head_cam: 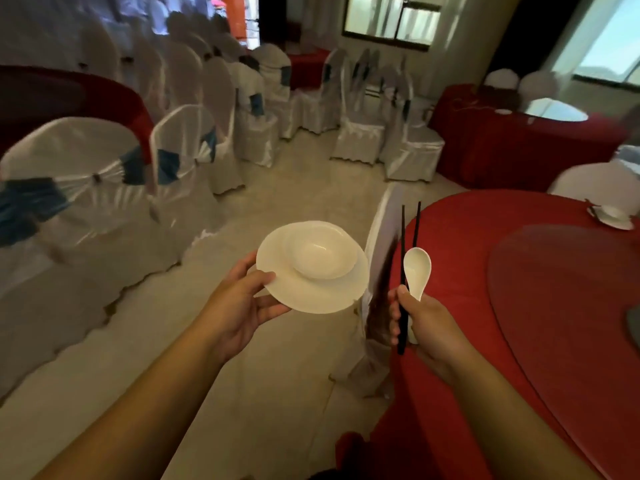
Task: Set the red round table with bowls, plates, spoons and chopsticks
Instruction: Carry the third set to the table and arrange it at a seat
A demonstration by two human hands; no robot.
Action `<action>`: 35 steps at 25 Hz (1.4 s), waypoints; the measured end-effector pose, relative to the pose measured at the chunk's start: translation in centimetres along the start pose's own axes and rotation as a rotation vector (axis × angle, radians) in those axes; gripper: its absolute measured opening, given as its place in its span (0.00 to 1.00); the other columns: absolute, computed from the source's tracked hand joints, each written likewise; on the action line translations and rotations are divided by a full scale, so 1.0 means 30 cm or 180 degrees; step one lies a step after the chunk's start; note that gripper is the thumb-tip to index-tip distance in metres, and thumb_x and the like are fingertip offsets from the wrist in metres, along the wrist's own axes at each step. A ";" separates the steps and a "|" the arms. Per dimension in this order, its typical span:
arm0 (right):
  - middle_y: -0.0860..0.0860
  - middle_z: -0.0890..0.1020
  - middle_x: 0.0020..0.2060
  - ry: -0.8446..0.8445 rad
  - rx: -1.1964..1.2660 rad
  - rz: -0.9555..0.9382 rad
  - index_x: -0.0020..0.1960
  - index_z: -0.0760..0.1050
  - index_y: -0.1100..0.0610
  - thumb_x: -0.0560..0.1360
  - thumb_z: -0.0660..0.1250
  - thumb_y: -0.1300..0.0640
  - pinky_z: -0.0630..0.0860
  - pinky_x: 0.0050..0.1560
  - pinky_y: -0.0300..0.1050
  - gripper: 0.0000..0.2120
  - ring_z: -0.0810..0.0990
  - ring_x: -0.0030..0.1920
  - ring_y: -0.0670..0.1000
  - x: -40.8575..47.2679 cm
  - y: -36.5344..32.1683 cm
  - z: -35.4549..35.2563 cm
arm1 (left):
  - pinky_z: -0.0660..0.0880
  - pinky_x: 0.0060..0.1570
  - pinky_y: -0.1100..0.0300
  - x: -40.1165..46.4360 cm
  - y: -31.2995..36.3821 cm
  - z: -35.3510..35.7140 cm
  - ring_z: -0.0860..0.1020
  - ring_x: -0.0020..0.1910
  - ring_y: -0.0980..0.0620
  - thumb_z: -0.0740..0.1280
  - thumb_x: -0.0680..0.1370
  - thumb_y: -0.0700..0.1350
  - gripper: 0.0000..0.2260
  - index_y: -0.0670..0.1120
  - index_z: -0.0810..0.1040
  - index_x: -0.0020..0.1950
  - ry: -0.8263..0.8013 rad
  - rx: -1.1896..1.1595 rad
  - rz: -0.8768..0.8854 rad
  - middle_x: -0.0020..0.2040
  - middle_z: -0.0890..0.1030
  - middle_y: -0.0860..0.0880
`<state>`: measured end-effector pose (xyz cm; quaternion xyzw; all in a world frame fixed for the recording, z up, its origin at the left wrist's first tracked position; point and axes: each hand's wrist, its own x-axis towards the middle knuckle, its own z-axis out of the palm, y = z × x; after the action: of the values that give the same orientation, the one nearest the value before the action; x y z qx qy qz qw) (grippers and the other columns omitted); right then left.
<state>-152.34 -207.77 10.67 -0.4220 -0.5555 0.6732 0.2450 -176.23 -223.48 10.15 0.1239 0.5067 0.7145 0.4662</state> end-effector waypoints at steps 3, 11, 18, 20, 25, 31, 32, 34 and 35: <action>0.52 0.75 0.27 0.0387 0.0124 0.0003 0.50 0.75 0.62 0.84 0.59 0.51 0.73 0.28 0.48 0.15 0.73 0.26 0.51 0.135 -0.098 0.038 | 0.84 0.42 0.51 0.299 0.143 0.041 0.86 0.51 0.39 0.66 0.78 0.36 0.21 0.53 0.77 0.69 -0.0395 0.0212 -0.0219 0.56 0.86 0.47; 0.51 0.81 0.34 0.1370 0.0558 -0.0161 0.54 0.76 0.61 0.84 0.60 0.52 0.75 0.28 0.45 0.13 0.75 0.27 0.48 0.574 -0.270 -0.067 | 0.84 0.40 0.53 1.028 0.261 0.365 0.86 0.49 0.42 0.65 0.79 0.36 0.19 0.51 0.78 0.67 -0.1331 0.0747 -0.0592 0.54 0.85 0.46; 0.53 0.87 0.48 0.2123 0.0720 -0.0441 0.54 0.80 0.54 0.83 0.60 0.49 0.77 0.28 0.42 0.13 0.75 0.27 0.46 0.952 -0.393 -0.321 | 0.84 0.39 0.54 1.540 0.247 0.821 0.86 0.48 0.44 0.66 0.79 0.37 0.19 0.51 0.77 0.68 -0.2104 0.1291 -0.0862 0.57 0.83 0.45; 0.52 0.87 0.48 0.2291 0.0738 -0.0450 0.54 0.82 0.51 0.83 0.61 0.49 0.77 0.29 0.41 0.12 0.75 0.27 0.45 0.999 -0.423 -0.382 | 0.85 0.39 0.53 1.643 0.239 0.939 0.86 0.49 0.44 0.66 0.79 0.37 0.21 0.51 0.75 0.70 -0.2345 0.1461 -0.0913 0.59 0.83 0.44; 0.61 0.83 0.37 0.3056 0.0873 -0.0415 0.50 0.84 0.54 0.80 0.65 0.47 0.76 0.31 0.47 0.13 0.75 0.27 0.48 1.069 -0.423 -0.539 | 0.85 0.41 0.50 1.851 0.107 1.261 0.86 0.50 0.44 0.65 0.80 0.37 0.21 0.53 0.75 0.70 -0.3159 0.1979 -0.1184 0.56 0.85 0.45; 0.54 0.78 0.26 0.4084 0.0999 0.0018 0.48 0.83 0.55 0.81 0.63 0.46 0.75 0.30 0.47 0.15 0.75 0.25 0.50 1.117 -0.356 -0.586 | 0.85 0.42 0.49 2.036 -0.148 1.555 0.86 0.48 0.43 0.64 0.81 0.38 0.21 0.55 0.72 0.72 -0.4203 0.2540 -0.1591 0.59 0.85 0.43; 0.53 0.78 0.26 0.4237 0.1009 0.0120 0.49 0.83 0.56 0.81 0.62 0.47 0.74 0.31 0.48 0.15 0.75 0.25 0.50 1.137 -0.342 -0.579 | 0.86 0.42 0.48 2.067 -0.192 1.594 0.86 0.49 0.43 0.64 0.81 0.38 0.21 0.55 0.72 0.72 -0.4369 0.2597 -0.1682 0.58 0.85 0.43; 0.49 0.78 0.23 0.4665 0.1092 0.0334 0.51 0.82 0.57 0.82 0.61 0.48 0.74 0.30 0.47 0.16 0.75 0.24 0.48 1.196 -0.311 -0.556 | 0.85 0.45 0.42 2.127 -0.278 1.674 0.86 0.51 0.41 0.64 0.81 0.37 0.22 0.55 0.72 0.72 -0.4752 0.2748 -0.1936 0.59 0.85 0.43; 0.47 0.79 0.23 0.4855 0.1152 0.0437 0.51 0.82 0.57 0.83 0.61 0.48 0.74 0.30 0.47 0.15 0.75 0.23 0.48 1.224 -0.299 -0.537 | 0.85 0.45 0.41 2.148 -0.313 1.697 0.85 0.52 0.40 0.65 0.81 0.37 0.22 0.55 0.71 0.72 -0.4900 0.2817 -0.2039 0.59 0.85 0.43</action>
<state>-159.27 -167.34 7.93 -0.7545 -0.0885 0.2913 0.5815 -172.54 -140.98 6.43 0.5823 0.2947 0.0169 0.7575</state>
